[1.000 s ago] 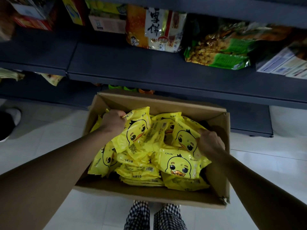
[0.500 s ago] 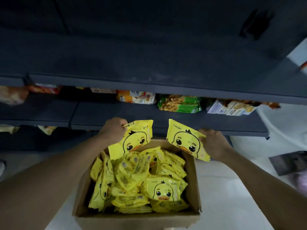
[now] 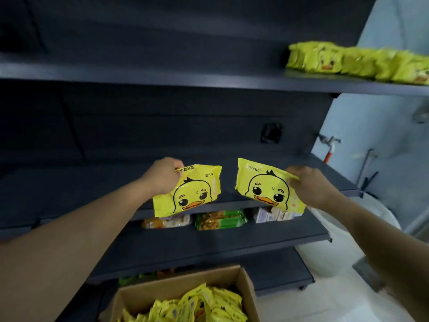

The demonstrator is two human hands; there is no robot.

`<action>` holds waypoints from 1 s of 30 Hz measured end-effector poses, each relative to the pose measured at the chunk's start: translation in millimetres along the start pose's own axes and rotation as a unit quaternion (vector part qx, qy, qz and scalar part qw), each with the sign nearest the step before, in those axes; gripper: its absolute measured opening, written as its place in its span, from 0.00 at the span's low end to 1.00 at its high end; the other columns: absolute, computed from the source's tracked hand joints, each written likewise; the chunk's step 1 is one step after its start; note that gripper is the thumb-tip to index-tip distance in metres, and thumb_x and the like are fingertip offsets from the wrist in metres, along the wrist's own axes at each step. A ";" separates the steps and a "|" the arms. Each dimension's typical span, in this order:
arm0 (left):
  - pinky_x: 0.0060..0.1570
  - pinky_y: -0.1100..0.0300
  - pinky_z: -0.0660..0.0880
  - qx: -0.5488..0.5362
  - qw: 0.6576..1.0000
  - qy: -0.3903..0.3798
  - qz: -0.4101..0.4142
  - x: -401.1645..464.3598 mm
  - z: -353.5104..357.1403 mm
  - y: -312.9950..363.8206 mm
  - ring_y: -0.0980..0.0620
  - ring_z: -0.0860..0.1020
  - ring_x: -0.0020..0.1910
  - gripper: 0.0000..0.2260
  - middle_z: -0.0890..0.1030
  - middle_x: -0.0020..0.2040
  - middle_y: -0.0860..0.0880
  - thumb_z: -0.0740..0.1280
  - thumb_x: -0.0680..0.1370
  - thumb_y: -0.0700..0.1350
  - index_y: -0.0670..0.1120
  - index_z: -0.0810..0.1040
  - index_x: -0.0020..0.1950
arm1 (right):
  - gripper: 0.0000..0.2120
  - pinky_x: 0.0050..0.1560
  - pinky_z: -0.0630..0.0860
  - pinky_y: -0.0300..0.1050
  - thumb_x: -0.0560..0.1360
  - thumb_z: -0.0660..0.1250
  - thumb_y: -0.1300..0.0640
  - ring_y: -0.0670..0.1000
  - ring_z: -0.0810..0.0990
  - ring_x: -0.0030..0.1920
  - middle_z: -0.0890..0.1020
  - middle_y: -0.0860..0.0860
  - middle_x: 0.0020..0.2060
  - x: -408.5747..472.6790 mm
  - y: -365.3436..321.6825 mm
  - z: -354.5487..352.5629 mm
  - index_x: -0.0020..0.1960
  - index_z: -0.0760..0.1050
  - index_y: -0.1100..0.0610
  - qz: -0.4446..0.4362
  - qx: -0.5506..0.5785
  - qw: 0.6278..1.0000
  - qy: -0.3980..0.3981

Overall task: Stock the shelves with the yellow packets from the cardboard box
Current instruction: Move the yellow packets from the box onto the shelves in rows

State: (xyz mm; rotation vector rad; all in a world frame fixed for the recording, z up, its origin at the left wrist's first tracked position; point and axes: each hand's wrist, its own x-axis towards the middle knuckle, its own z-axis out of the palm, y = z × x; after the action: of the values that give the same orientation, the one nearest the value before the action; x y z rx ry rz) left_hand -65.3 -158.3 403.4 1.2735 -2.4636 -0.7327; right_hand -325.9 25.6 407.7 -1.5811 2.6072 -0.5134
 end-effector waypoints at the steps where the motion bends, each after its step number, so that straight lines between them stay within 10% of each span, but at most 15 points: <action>1: 0.29 0.61 0.65 -0.002 1.000 0.003 0.011 1.3 -9.3 12.3 0.54 0.70 0.32 0.09 0.73 0.34 0.51 0.59 0.81 0.40 0.46 0.76 0.43 | 0.09 0.44 0.68 0.44 0.79 0.57 0.61 0.59 0.76 0.48 0.77 0.55 0.45 0.4 -0.3 -13.7 0.54 0.75 0.57 0.000 -0.003 1.000 0.013; 5: 0.32 0.60 0.67 0.004 0.997 0.023 0.071 8.0 -38.7 57.7 0.53 0.72 0.34 0.08 0.75 0.38 0.49 0.59 0.81 0.40 0.45 0.77 0.48 | 0.10 0.37 0.67 0.44 0.78 0.55 0.64 0.57 0.74 0.40 0.75 0.53 0.36 3.0 -0.9 -63.5 0.42 0.70 0.53 0.017 -0.006 0.998 0.054; 30: 0.47 0.51 0.76 -0.084 0.976 0.146 0.140 163.9 -82.0 328.5 0.46 0.81 0.45 0.09 0.82 0.44 0.45 0.60 0.80 0.40 0.46 0.78 0.44 | 0.16 0.56 0.69 0.48 0.78 0.55 0.64 0.62 0.72 0.60 0.75 0.62 0.62 192.7 159.2 -286.4 0.64 0.72 0.63 0.010 -0.013 0.977 0.213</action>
State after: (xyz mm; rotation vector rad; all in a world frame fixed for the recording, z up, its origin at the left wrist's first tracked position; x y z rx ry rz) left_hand -345.7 -158.4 654.1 0.8788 -2.2258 -0.6148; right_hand -614.1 -1.9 654.1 -1.5981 2.9343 -0.9133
